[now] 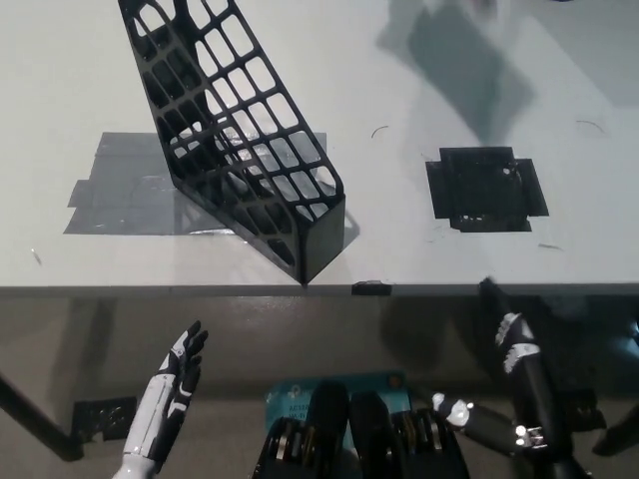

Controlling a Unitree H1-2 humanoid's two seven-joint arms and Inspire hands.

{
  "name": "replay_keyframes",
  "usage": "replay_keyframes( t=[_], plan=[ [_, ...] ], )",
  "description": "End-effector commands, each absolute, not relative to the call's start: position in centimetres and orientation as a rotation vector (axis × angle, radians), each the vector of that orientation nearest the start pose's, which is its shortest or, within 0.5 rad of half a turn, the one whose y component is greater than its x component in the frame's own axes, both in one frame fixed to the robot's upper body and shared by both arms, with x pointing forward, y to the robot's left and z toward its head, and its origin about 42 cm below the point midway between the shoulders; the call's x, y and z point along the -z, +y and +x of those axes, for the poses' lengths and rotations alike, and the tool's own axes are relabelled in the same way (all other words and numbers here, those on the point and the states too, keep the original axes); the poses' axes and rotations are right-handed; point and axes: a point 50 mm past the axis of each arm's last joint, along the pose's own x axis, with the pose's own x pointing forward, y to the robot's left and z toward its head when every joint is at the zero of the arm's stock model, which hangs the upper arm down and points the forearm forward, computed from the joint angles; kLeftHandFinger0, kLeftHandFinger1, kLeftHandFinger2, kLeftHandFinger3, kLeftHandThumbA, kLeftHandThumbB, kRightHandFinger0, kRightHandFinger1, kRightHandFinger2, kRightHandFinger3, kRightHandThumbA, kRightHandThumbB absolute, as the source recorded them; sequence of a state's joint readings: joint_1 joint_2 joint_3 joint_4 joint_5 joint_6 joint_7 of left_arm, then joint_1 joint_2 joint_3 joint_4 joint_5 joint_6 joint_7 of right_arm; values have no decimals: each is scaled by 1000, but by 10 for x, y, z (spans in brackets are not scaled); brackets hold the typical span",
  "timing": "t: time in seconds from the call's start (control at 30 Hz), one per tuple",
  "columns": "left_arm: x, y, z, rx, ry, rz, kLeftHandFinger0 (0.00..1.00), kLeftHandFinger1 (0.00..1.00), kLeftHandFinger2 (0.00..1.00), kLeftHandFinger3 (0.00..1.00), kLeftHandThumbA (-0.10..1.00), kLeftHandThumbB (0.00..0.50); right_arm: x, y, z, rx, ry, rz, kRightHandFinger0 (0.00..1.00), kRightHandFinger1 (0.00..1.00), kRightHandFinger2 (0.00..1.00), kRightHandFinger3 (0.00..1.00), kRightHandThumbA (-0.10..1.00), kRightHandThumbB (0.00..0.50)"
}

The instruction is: A person hands a notebook to the robot and the robot grabs it with its right hand and places it in the magazine stand kept in the centre of the desk infront of it.

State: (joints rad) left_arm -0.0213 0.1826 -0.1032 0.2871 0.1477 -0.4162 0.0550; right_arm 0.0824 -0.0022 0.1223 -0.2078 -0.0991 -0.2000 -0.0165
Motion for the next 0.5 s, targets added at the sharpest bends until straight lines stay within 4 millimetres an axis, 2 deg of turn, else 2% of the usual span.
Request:
replay_keyframes(
  t=[0.0, 0.1, 0.27, 0.47],
  plan=[
    [-62, 256, 277, 105, -227, 339, 986, 1000, 1000, 1000, 1000, 500, -183, -186, 253, -43, -491, -1, 1000, 1000, 1000, 1000, 1000, 228],
    [-61, 257, 277, 100, -226, 337, 982, 1000, 1000, 1000, 1000, 500, -205, -192, 263, -24, -545, -11, 1000, 1000, 1000, 1000, 1000, 203],
    [-61, 257, 277, 97, -224, 336, 984, 1000, 1000, 1000, 1000, 500, -234, -201, 288, 38, -589, 35, 1000, 1000, 1000, 1000, 1000, 218],
    [-64, 258, 280, 94, -236, 344, 981, 1000, 1000, 1000, 1000, 500, -253, -209, 310, 79, -615, 45, 1000, 1000, 1000, 1000, 1000, 215]
  ],
)
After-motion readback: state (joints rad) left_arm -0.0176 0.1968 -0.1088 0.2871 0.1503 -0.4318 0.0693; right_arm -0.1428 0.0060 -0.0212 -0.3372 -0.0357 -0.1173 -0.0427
